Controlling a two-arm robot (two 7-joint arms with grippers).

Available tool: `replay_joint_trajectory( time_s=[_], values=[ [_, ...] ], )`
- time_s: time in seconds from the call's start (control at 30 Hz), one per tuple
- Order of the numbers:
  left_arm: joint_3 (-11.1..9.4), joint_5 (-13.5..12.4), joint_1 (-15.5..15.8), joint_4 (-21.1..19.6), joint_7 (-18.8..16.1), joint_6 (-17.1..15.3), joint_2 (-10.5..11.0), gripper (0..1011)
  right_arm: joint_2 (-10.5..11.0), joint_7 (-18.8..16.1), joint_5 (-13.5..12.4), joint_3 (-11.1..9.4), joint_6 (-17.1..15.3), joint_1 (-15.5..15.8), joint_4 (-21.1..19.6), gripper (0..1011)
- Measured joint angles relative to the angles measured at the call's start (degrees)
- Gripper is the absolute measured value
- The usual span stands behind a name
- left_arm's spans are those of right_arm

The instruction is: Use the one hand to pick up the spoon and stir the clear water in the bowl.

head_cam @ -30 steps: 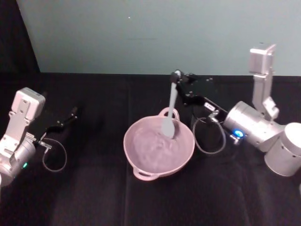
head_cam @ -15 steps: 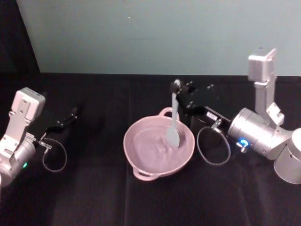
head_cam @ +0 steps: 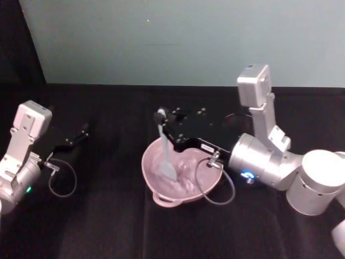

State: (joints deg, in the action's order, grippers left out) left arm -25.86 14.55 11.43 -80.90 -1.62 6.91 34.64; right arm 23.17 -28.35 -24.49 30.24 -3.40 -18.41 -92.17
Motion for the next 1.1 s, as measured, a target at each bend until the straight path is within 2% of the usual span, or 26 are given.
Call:
replay_joint_trajectory(
  time_s=[0.23, 0.47, 0.67, 0.73, 0.87, 1.1],
  values=[
    [0.00, 0.00, 0.00, 0.00, 0.00, 0.00, 0.00, 1011, -1.94, -0.70, 0.19, 1.33, 0.57, -1.66, 1.69, 105],
    [0.00, 0.00, 0.00, 0.00, 0.00, 0.00, 0.00, 1011, -3.40, -0.84, 0.18, 0.96, 2.21, -3.30, 5.50, 105],
    [0.00, 0.00, 0.00, 0.00, 0.00, 0.00, 0.00, 1011, -4.64, -1.35, -2.28, -1.85, 5.36, -4.60, 11.52, 105],
    [0.00, 0.00, 0.00, 0.00, 0.00, 0.00, 0.00, 1011, -4.59, -1.33, -2.64, -2.60, 5.73, -4.62, 12.12, 105],
    [0.00, 0.00, 0.00, 0.00, 0.00, 0.00, 0.00, 1011, -3.43, -0.29, -3.23, -4.76, 6.28, -3.88, 11.99, 105],
    [0.00, 0.00, 0.00, 0.00, 0.00, 0.00, 0.00, 1011, -1.67, 0.69, -3.46, -6.62, 6.08, -2.28, 9.85, 105]
  ],
)
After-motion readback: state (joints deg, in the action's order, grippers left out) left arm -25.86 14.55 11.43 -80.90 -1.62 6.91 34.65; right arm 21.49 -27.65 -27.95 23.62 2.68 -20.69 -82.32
